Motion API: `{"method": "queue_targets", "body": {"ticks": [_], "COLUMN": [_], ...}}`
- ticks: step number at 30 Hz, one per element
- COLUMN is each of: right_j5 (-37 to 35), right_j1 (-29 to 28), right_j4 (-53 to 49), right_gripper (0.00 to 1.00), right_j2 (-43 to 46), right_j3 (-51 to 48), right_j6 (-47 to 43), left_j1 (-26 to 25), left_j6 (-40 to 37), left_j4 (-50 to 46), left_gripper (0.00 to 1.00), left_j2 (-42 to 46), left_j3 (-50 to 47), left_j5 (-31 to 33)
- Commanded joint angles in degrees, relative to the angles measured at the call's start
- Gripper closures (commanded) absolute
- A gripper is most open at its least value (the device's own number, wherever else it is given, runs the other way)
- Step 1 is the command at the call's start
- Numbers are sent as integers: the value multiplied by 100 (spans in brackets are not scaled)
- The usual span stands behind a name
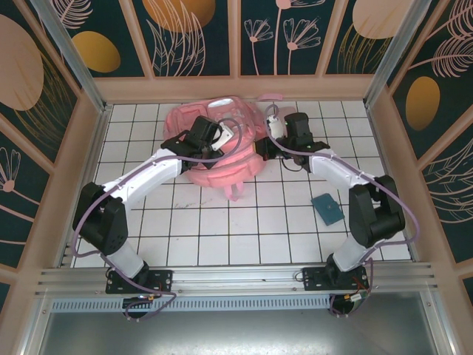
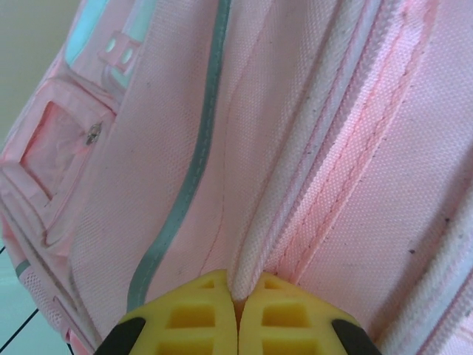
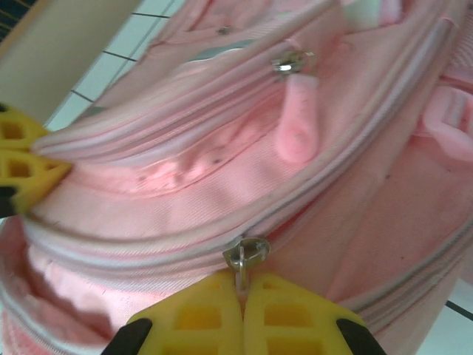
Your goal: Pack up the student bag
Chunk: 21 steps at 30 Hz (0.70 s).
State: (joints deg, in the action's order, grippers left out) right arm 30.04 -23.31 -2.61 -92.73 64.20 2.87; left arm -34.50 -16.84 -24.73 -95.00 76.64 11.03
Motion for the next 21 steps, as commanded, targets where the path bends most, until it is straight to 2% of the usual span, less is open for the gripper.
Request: {"method": "queue_targets", "body": {"ticks": [1, 8, 14, 19, 21], "right_j5": [910, 447, 724, 889, 831], "right_j1": [-335, -985, -1217, -1504, -1510], "right_j4": [-481, -943, -265, 471, 529], "right_gripper": [100, 100, 99, 93, 88], "right_j2": [494, 557, 450, 201, 175], "right_j3": [45, -56, -150, -183, -263], "right_j6": [-364, -634, 60, 788, 993], "left_j1": [-19, -13, -29, -22, -19], "left_j6": [454, 720, 1026, 1324, 1401], "left_j4": [924, 1053, 1140, 1297, 1387], "left_gripper": [100, 100, 100, 100, 100], "left_j2": [26, 25, 82, 207, 294], "left_j3": [377, 376, 226, -9, -149], "left_j5": [179, 308, 112, 16, -61]}}
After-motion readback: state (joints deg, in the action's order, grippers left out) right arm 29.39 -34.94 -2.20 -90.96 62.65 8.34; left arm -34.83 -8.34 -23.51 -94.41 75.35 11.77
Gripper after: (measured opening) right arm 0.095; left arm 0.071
